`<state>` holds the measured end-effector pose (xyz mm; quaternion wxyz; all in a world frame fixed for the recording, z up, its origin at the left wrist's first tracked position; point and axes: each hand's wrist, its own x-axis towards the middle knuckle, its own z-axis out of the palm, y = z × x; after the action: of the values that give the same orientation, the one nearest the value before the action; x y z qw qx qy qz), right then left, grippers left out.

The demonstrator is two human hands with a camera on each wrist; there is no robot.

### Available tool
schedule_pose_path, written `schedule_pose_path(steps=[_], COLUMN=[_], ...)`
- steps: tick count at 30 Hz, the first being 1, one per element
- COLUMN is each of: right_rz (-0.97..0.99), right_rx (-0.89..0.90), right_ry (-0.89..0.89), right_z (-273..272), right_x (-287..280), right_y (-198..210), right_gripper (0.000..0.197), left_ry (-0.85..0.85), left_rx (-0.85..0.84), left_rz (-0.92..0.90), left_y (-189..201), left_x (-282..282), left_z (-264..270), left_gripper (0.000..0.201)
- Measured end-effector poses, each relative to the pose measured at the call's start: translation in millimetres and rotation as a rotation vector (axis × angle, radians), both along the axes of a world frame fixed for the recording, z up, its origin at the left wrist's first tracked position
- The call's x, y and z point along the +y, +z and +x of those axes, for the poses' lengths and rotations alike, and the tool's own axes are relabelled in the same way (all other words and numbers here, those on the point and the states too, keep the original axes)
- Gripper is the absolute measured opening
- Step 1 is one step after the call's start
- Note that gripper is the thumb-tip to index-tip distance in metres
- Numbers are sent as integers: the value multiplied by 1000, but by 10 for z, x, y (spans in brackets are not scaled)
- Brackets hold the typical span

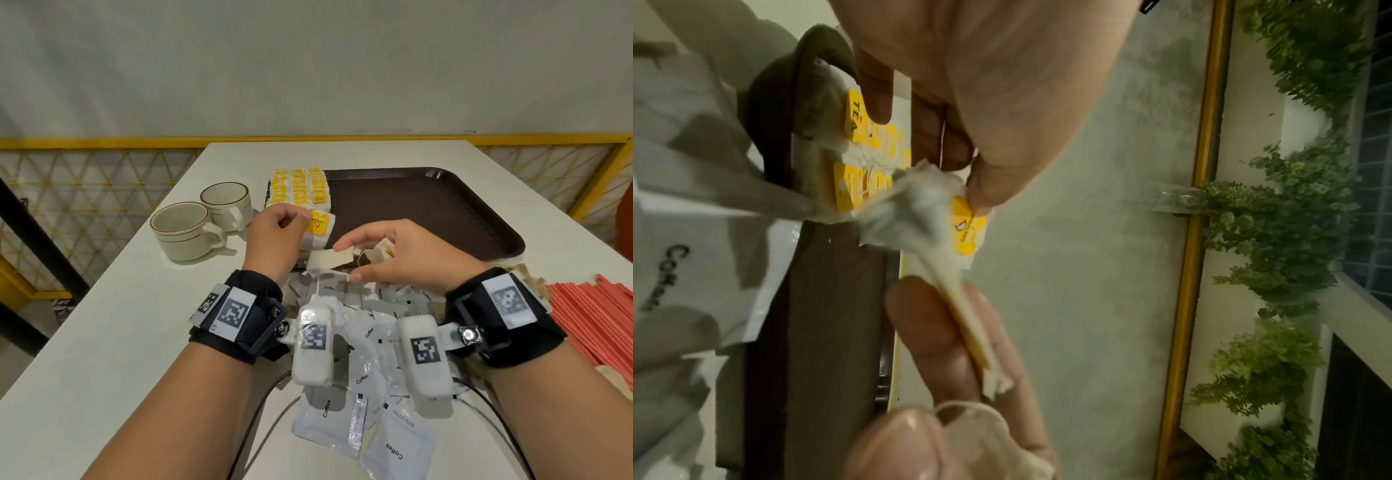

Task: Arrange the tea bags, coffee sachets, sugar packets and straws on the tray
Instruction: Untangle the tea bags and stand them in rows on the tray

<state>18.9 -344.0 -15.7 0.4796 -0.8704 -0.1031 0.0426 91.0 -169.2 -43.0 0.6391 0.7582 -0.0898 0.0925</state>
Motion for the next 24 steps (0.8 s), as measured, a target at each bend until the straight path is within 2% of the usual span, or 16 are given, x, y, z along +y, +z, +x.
schedule_pose_path(steps=[5,9,14,19,24], right_rz=[128,163,198,185,184], right_rx=[-108,-220,-278,-322,-331], right_ry=[-106,-238,-387,-417,-421], right_z=[34,105,186,187,183], right_x=[12,65,110,112,69], right_y=[-60,-129,-241,-259,-238], right_gripper=[6,6,24,6,10], left_ry=[-60,-127,-180,-212,-171], left_rx=[-53,-99,-133,-114,-135], left_rz=[32,76,109,78,29], left_y=[-14,-4,19,29,17], left_x=[-27,-67,-93,-82,-47], left_z=[-29,-77,-109,-131,-77], left_gripper=[11,10,15,16,20])
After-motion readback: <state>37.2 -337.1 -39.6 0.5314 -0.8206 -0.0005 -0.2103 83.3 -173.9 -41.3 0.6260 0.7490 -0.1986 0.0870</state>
